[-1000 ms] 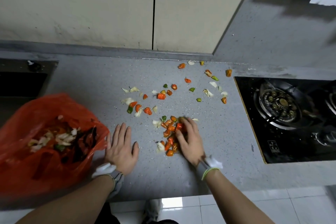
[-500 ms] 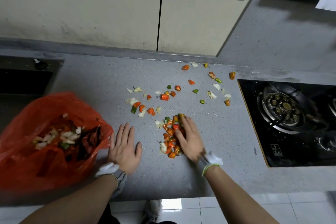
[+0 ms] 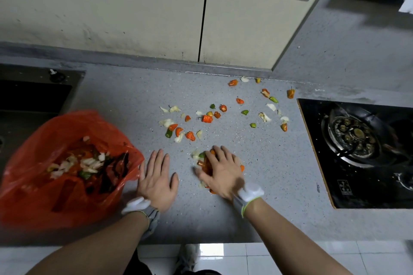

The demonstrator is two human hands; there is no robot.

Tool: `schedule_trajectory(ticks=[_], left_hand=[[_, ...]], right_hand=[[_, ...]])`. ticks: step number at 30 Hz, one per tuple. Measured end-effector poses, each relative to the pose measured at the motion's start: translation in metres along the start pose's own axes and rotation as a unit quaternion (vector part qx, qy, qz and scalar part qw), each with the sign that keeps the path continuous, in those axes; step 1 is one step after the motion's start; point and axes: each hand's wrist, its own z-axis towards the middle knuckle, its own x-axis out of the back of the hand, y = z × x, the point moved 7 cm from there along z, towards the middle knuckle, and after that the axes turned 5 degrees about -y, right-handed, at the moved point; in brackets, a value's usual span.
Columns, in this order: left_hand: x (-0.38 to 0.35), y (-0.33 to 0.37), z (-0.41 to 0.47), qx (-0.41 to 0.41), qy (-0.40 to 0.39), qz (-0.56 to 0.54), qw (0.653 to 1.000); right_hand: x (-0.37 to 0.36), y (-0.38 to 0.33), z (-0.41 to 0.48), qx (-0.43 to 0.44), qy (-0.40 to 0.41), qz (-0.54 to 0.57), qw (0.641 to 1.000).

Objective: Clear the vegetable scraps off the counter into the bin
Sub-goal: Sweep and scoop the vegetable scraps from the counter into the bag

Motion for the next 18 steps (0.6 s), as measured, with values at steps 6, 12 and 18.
schedule_trajectory(ticks=[6, 12, 18], left_hand=[[0.002, 0.000, -0.002, 0.002, -0.004, -0.009, 1.000], [0.003, 0.001, -0.001, 0.002, 0.002, -0.013, 1.000], [0.003, 0.002, -0.002, 0.007, -0.010, -0.015, 1.000]], right_hand=[[-0.026, -0.014, -0.023, 0.046, 0.012, -0.121, 0.992], [-0.011, 0.000, -0.004, -0.019, 0.040, -0.110, 0.993], [0.000, -0.007, 0.003, 0.020, 0.052, -0.098, 0.994]])
